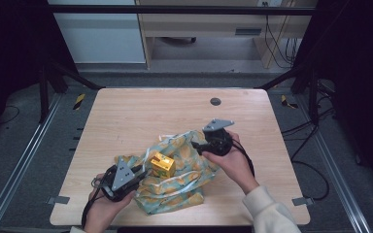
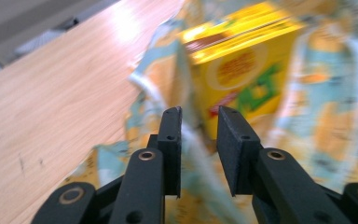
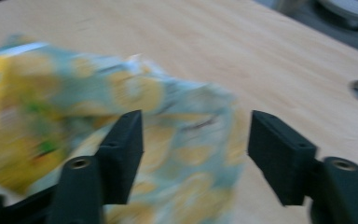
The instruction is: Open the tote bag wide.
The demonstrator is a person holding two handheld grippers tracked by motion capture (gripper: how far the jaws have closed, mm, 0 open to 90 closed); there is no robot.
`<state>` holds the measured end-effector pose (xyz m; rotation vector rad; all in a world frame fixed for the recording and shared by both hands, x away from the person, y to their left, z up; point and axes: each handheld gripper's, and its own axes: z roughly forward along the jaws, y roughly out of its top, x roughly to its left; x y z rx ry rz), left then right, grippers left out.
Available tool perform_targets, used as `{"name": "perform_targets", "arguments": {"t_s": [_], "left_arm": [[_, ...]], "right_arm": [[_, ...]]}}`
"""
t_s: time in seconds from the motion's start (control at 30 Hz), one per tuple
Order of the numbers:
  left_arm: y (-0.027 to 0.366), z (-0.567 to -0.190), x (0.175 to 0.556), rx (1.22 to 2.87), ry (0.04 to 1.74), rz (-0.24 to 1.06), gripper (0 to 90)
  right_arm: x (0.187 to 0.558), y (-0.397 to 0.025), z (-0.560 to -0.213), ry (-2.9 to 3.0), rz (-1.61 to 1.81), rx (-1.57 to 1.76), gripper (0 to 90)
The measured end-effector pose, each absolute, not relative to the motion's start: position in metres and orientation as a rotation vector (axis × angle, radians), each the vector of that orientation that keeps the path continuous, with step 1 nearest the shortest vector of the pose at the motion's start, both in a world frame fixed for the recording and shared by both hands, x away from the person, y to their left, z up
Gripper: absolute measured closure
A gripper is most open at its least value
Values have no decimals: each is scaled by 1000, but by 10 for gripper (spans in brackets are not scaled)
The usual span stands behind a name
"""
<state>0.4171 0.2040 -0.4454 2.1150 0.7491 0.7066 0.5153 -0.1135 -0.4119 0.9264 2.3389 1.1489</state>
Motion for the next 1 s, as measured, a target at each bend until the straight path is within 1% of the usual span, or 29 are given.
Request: {"name": "perform_targets", "arguments": {"t_s": [0.1,0.2,0.3,0.43,0.5,0.57,0.63,0.7,0.8,0.93,1.0], "left_arm": [[203,-456,433,2164,794,697,666],[202,-463,442,2199,823,699,666],[202,-467,448,2221,835,692,667],[201,-474,452,2290,847,713,641],[203,-474,452,2277,847,723,636],[204,-471,450,2255,849,711,620],[205,-465,446,2203,839,726,587],[207,-458,443,2138,834,744,519],[214,-447,439,2025,856,764,429],[231,-440,438,1937,938,765,312],[243,-439,440,1900,991,760,275]], "right_arm": [[490,-114,-422,2420,1187,885,437],[472,-115,-440,2486,1165,847,481],[464,-116,-458,2546,1091,840,534],[455,-127,-473,2587,1066,862,562],[449,-132,-476,2600,1047,864,562],[444,-136,-477,2603,1057,855,526],[440,-139,-473,2575,1093,850,454],[438,-142,-464,2525,1142,845,369],[435,-147,-445,2415,1216,837,264],[437,-160,-427,2263,1272,883,198],[440,-171,-421,2201,1289,947,180]]}}
